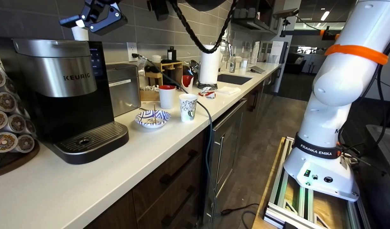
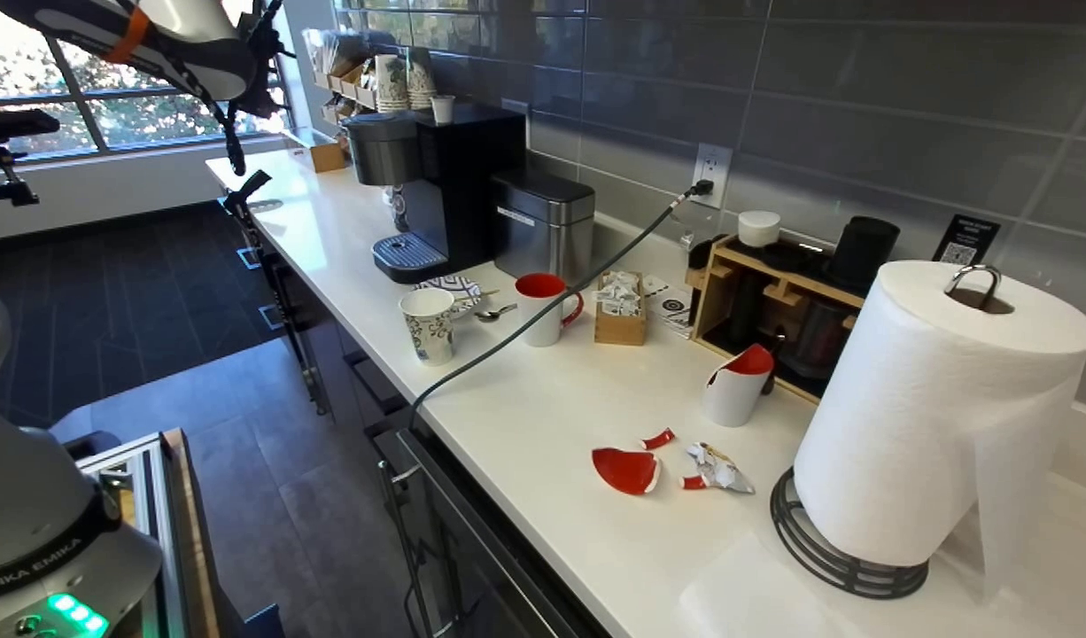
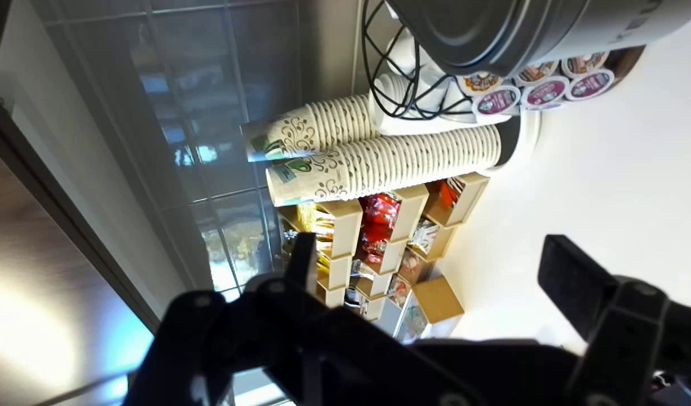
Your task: Open the coffee maker
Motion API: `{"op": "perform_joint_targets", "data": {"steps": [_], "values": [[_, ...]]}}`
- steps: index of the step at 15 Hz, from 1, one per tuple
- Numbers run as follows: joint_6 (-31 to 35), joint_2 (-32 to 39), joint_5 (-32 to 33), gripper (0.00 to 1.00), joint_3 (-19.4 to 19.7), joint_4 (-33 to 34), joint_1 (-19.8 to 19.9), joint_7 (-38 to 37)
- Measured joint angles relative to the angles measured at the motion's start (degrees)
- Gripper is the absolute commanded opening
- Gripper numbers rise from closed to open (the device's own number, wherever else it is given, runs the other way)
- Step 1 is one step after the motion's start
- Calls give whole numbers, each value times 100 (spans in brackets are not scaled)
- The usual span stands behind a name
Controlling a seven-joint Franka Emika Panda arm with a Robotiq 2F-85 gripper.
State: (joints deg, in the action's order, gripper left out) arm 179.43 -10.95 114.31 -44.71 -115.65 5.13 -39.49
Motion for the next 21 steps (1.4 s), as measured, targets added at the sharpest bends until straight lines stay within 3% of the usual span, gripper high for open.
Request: {"op": "perform_joint_targets", "data": {"steps": [11,21], "values": [[-10,24,-120,100,202,-293,173,-53],[-811,203,-291,100,129,-381,349,509]]}}
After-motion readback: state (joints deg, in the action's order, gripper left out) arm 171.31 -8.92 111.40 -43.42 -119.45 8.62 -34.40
